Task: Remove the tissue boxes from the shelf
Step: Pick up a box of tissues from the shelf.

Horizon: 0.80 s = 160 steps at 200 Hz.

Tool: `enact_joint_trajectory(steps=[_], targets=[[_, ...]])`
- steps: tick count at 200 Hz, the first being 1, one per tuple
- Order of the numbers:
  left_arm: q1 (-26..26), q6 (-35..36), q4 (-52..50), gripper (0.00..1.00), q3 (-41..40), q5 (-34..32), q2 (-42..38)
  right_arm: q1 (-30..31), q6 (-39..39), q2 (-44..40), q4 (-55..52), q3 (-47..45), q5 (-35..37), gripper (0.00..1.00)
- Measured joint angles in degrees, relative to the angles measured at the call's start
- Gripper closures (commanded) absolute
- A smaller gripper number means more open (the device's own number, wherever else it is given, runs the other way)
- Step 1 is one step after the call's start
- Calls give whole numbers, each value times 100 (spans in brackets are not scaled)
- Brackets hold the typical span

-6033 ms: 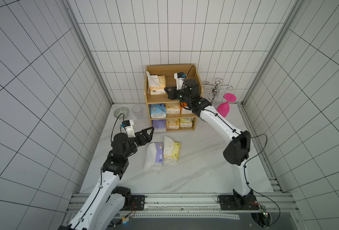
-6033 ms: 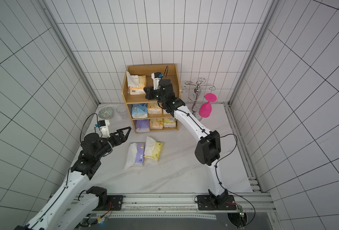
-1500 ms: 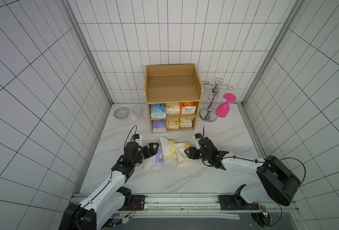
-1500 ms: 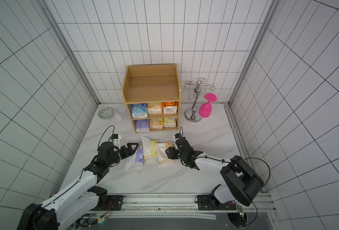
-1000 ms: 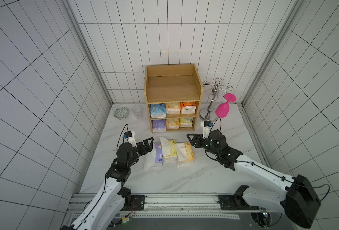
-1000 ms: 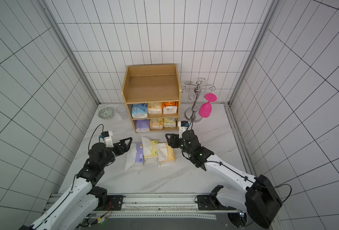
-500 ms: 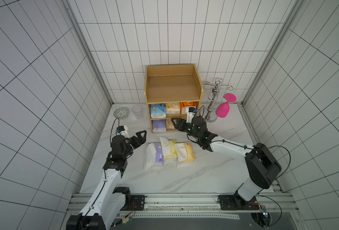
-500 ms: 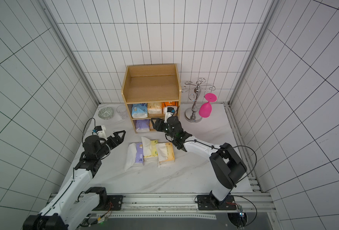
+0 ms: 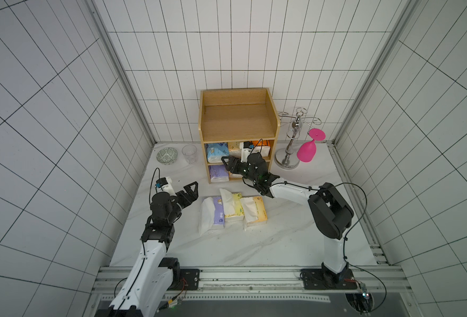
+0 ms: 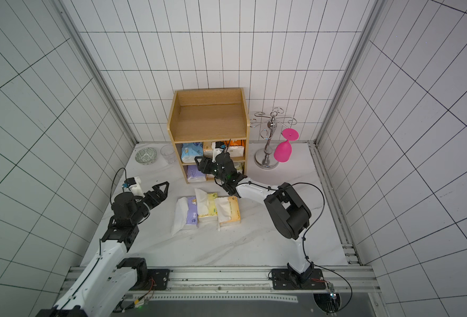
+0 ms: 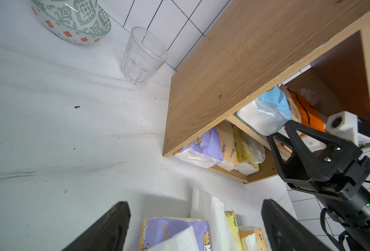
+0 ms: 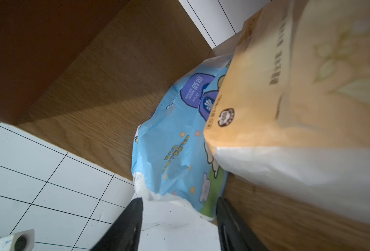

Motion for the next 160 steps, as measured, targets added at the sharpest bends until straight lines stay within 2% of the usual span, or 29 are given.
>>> enact_joint_trajectory(steps=[20, 47, 72, 99, 160], targets=[[0, -2, -17, 2, 0, -39, -83, 0, -33, 133, 22, 149, 9, 45], [0, -2, -76, 2, 0, -39, -70, 11, -81, 212, 26, 212, 76, 59], [0, 4, -125, 2, 0, -15, -28, 13, -138, 219, -31, 212, 133, 81], [0, 7, -146, 2, 0, 44, -9, 44, -282, 192, -131, 201, 197, 100], [0, 0, 61, 2, 0, 341, 251, 131, -610, -538, -597, -319, 243, 100]])
